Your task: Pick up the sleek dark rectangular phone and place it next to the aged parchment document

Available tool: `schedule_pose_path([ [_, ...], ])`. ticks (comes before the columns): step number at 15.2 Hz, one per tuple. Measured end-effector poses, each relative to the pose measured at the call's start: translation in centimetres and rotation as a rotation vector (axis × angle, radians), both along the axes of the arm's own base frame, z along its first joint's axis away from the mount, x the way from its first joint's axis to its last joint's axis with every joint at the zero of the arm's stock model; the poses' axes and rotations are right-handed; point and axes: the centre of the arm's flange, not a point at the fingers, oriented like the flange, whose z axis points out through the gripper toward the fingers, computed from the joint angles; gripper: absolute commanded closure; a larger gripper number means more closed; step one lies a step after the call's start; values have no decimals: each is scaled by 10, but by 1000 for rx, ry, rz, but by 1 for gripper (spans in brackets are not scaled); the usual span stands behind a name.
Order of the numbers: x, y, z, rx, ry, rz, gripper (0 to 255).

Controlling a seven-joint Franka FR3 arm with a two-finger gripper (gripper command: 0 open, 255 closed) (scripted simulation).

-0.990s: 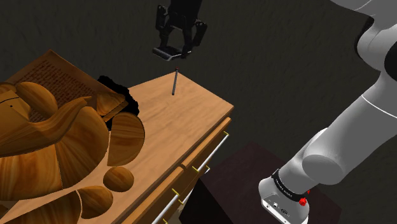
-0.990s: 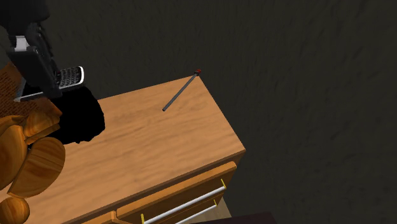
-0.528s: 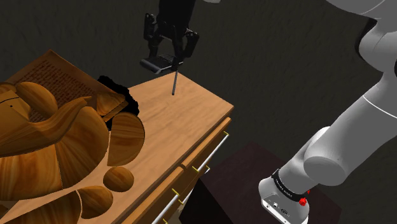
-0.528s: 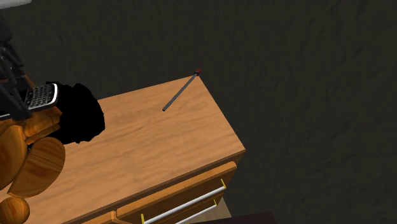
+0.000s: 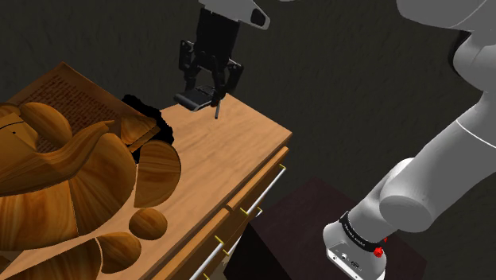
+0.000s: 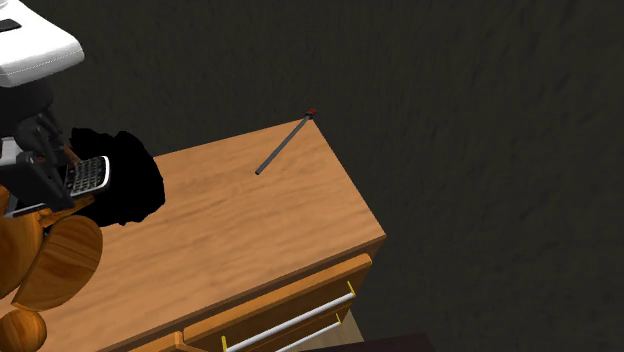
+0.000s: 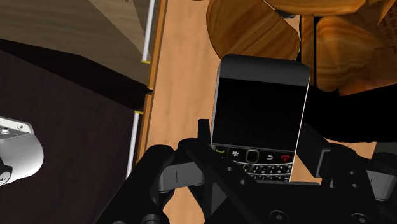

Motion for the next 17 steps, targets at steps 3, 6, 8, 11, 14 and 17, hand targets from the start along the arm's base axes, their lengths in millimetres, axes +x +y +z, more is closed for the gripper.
schedule_pose_path([
  [3, 2, -1, -14, 0, 0, 0, 255],
  [6, 2, 0, -31, 0, 0, 0, 255],
  [8, 2, 0, -43, 0, 0, 0, 255],
  [11, 3, 0, -57, 0, 0, 0, 255],
  [14, 1, -1, -73, 0, 0, 0, 255],
  [17, 2, -1, -89, 0, 0, 0, 255],
])
